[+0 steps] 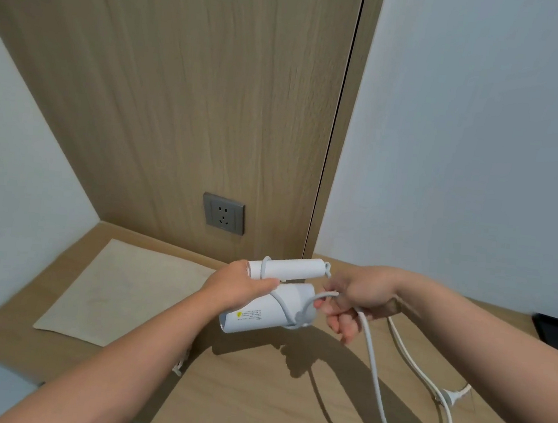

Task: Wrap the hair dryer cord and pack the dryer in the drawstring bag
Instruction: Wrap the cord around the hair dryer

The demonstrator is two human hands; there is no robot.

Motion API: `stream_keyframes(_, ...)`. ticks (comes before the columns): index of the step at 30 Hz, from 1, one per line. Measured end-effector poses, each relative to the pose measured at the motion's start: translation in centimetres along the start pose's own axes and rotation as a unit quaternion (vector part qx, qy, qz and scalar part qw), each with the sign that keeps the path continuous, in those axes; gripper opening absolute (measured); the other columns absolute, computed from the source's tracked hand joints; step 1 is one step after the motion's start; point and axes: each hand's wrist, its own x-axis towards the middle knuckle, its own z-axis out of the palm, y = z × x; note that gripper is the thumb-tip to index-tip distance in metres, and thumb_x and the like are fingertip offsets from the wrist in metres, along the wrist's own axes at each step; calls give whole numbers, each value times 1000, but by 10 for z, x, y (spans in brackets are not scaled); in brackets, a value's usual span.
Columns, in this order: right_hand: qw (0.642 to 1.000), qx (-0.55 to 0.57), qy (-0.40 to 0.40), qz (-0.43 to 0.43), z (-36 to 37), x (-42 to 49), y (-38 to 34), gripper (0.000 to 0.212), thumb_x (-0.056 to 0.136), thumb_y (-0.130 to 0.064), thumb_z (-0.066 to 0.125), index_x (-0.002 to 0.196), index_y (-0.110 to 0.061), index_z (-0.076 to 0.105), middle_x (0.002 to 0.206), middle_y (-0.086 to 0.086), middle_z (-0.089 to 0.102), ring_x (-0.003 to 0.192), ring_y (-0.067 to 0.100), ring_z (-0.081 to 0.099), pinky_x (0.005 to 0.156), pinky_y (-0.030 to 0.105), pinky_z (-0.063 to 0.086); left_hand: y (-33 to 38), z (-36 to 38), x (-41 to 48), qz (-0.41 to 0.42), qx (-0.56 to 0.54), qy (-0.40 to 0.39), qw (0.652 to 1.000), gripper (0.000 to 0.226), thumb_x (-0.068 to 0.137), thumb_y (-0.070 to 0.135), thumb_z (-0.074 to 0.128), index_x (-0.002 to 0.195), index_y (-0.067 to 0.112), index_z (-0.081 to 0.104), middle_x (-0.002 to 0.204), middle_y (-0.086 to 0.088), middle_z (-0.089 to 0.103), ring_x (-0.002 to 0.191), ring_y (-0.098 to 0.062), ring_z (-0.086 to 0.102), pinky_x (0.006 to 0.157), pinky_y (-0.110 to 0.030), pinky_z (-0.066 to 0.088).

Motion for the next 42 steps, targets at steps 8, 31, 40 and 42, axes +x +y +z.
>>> stream_keyframes(8,978,-191,18,-79,-3,-2,-11,27,94,3,44,115,2,60,61,3,46,44,8,37,44,18,31,-6,3,2,15,28,-71,997,52,65,66,63,97,26,66,88,3,70,78,-13,67,65,-32,51)
stream_keyframes(31,847,-320,351,-237,10,64,-11,12,82,-16,65,80,-12,76,84,-1,76,80,17,66,73,35,54,-3,29,-17,72,-106,-253,959,43,89,60,47,111,28,64,111,3,69,102,-14,64,93,-33,46)
stream_keyframes(40,920,-308,205,-129,-20,44,-9,24,87,-30,64,82,-8,72,61,5,55,51,15,46,55,22,42,-1,26,-16,80,-79,-253,961,24,91,36,56,112,26,62,109,2,67,96,-13,63,79,-24,47)
stream_keyframes(42,955,-230,160,-99,-36,34,2,22,91,-27,60,80,-11,69,48,0,42,40,13,33,44,19,35,-5,21,-17,72,-72,-264,959,30,90,35,58,117,22,61,111,-1,67,99,-16,64,80,-25,48)
